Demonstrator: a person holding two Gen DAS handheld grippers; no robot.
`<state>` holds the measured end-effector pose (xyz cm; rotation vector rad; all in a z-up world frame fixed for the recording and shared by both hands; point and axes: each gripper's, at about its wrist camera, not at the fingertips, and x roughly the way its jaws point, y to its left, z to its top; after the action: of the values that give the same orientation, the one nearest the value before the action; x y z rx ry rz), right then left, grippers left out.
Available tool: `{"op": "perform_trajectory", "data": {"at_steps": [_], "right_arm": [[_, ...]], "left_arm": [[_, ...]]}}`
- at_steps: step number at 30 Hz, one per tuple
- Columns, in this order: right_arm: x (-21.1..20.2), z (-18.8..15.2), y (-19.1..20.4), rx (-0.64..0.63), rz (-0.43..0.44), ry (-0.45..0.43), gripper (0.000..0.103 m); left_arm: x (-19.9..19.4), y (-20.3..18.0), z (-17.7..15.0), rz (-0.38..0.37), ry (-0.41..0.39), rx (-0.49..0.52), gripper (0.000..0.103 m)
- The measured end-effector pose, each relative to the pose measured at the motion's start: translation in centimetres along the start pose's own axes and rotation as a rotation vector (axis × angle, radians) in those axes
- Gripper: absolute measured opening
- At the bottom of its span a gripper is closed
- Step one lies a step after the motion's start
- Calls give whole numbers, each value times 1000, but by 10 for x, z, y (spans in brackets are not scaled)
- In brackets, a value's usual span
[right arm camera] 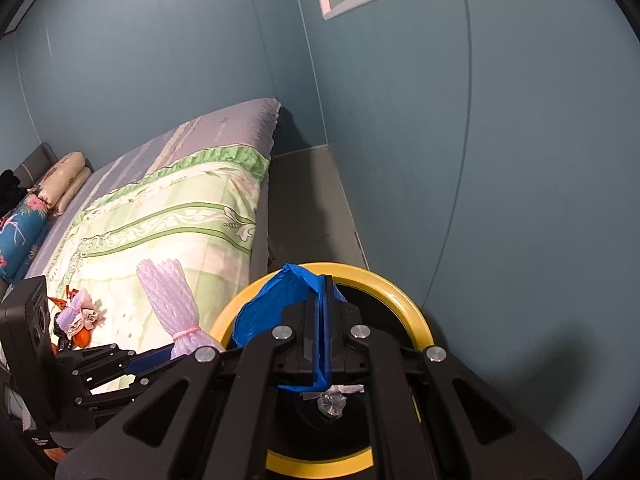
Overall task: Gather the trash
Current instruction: 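Carry the foam sleeve in the left tool while the right tool carries the blue cloth to the bin, then open the left tool over the bin while the right tool opens to drop the blue cloth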
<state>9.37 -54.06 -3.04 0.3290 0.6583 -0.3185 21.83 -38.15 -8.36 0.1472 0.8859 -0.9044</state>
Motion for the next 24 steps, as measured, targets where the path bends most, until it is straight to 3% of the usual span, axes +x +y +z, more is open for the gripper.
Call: {"op": "perform_trajectory", "data": {"at_steps": [8, 16, 24], "right_arm": [[16, -3, -8, 10, -11, 52, 1], [26, -5, -8, 21, -41, 88, 2], [27, -4, -10, 48, -63, 103, 3]], "left_arm": [[1, -3, 4, -1, 4, 0, 24], [-8, 8, 4, -10, -2, -45, 51], [-28, 21, 6, -8, -36, -88, 51]]}}
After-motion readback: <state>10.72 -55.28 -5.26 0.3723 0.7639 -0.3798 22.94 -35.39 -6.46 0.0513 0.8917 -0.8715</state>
